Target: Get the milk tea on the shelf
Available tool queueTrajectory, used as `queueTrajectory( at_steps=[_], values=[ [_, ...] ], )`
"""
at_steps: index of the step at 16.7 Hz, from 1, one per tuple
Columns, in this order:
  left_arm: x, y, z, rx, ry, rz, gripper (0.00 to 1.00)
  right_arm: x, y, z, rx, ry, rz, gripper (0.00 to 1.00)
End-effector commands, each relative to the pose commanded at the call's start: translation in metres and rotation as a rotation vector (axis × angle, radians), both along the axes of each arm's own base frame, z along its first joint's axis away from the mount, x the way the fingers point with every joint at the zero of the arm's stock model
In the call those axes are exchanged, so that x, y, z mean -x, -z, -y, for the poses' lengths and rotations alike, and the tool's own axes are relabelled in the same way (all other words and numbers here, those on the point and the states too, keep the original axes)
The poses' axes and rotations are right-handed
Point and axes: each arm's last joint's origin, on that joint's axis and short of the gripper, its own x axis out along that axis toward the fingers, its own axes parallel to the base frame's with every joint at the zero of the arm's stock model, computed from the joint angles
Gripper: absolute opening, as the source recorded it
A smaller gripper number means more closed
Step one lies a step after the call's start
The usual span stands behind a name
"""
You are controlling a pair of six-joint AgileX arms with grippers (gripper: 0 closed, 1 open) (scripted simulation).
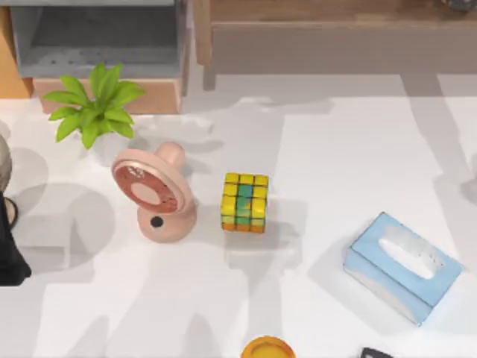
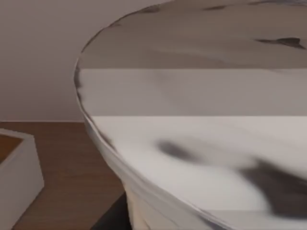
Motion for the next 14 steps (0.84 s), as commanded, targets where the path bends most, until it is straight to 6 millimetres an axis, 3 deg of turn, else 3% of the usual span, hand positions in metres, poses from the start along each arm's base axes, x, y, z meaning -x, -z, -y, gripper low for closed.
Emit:
queueTrajectory(
  at_steps=[8,14],
  values=[
    [0.0,0.0,0.0,0.0,0.0,0.0,1.0,0.0,0.0,0.0,0.0,0.0,0.0,0.98],
    [0.0,0.0,0.0,0.0,0.0,0.0,1.0,0.0,0.0,0.0,0.0,0.0,0.0,1.0]
  ],
)
